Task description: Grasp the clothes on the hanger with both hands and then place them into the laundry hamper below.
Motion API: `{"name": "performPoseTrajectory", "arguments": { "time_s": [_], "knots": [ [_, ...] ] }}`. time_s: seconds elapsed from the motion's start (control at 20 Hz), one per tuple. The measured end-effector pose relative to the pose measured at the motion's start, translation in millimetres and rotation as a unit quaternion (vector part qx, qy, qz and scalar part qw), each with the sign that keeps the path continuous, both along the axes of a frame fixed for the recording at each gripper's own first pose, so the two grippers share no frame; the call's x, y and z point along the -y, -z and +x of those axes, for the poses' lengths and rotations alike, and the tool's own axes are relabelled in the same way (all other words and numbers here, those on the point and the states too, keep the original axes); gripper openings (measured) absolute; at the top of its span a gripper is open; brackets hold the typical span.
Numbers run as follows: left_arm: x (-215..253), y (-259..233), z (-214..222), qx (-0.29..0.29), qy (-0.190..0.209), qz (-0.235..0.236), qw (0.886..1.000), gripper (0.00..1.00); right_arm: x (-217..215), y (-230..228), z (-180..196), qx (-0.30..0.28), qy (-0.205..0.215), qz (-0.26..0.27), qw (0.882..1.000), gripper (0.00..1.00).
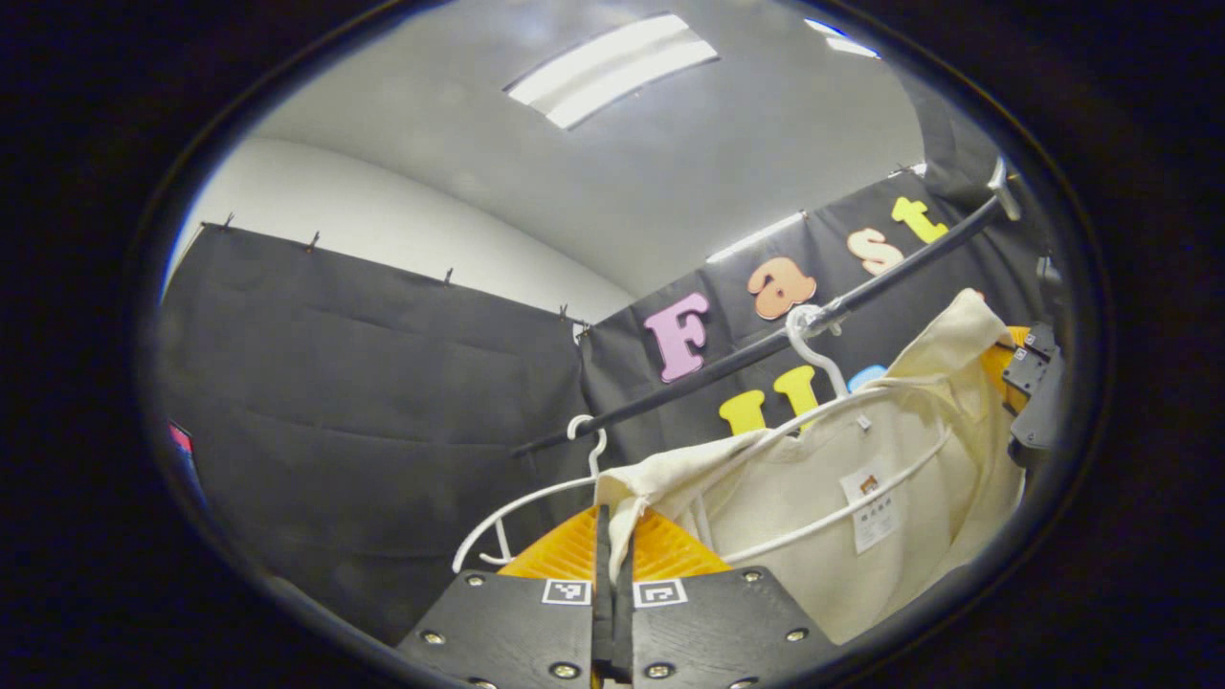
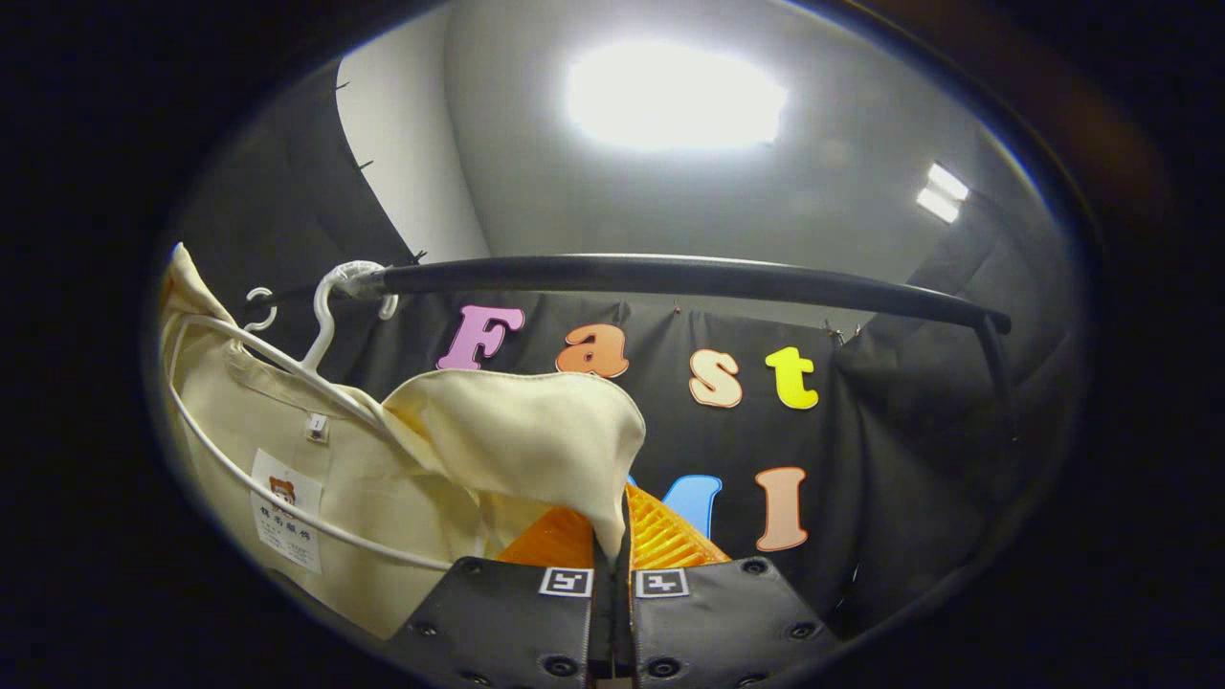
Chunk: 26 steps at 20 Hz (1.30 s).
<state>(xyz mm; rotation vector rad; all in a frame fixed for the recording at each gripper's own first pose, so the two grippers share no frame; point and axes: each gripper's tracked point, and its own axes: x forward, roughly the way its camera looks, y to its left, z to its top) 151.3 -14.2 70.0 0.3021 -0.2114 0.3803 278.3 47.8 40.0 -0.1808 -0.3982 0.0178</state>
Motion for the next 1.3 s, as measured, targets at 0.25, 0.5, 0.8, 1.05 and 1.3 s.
{"name": "performPoseTrajectory", "arguments": {
  "time_s": [0.25, 0.5, 0.8, 1.05, 1.3],
  "knots": [
    [-21, -15, 20, 0.017, 0.011, 0.019, 1.0, 0.01, -5, -2, 19, 0.011, -0.009, -0.01, 1.0, 0.02],
    [-33, -30, 46, 0.032, 0.022, 0.044, 0.998, 0.01, -14, 2, 47, 0.013, -0.018, -0.006, 1.0, 0.01],
    [-45, -39, 86, 0.041, 0.063, 0.088, 0.993, 0.01, -22, 16, 81, 0.013, -0.017, -0.022, 1.0, 0.02],
    [-43, -39, 124, 0.025, 0.123, 0.105, 0.986, 0.01, -23, 16, 87, 0.002, -0.024, -0.025, 0.999, 0.02],
    [-53, -11, 151, -0.008, 0.143, 0.094, 0.985, 0.01, -27, 34, 98, -0.026, -0.04, -0.028, 0.998, 0.02]
  ]
}}
